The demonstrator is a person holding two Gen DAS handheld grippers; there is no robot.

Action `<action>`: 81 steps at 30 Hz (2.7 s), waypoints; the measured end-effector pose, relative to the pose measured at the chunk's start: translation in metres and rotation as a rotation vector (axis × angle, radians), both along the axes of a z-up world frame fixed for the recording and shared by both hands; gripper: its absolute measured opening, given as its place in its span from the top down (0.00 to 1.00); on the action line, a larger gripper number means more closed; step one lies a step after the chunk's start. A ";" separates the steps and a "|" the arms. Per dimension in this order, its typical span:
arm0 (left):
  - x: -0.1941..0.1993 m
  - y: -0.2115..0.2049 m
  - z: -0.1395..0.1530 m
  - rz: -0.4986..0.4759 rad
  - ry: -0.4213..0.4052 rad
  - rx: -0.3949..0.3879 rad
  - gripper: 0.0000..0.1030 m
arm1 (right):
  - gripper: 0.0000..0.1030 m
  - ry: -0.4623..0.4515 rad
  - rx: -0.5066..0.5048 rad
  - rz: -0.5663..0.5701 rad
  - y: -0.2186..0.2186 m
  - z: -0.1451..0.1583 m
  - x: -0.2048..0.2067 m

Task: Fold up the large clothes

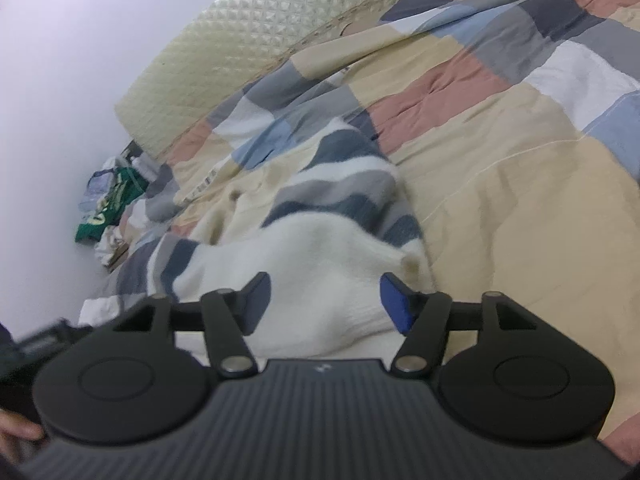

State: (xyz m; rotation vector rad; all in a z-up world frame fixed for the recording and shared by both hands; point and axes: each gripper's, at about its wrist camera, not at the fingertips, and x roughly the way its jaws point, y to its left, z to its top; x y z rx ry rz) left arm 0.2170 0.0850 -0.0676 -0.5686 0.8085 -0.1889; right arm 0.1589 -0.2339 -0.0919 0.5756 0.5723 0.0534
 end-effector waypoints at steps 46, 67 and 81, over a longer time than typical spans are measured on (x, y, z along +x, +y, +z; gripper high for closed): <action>0.066 0.107 -0.042 0.377 -0.009 0.253 0.56 | 0.87 0.121 -0.150 0.409 0.102 -0.040 0.050; 0.028 0.036 -0.015 0.100 -0.053 0.154 0.47 | 0.49 0.135 0.178 0.445 0.150 -0.006 0.186; 0.064 0.102 -0.062 -0.001 -0.071 -0.157 0.48 | 0.56 0.271 0.134 0.584 0.267 -0.074 0.353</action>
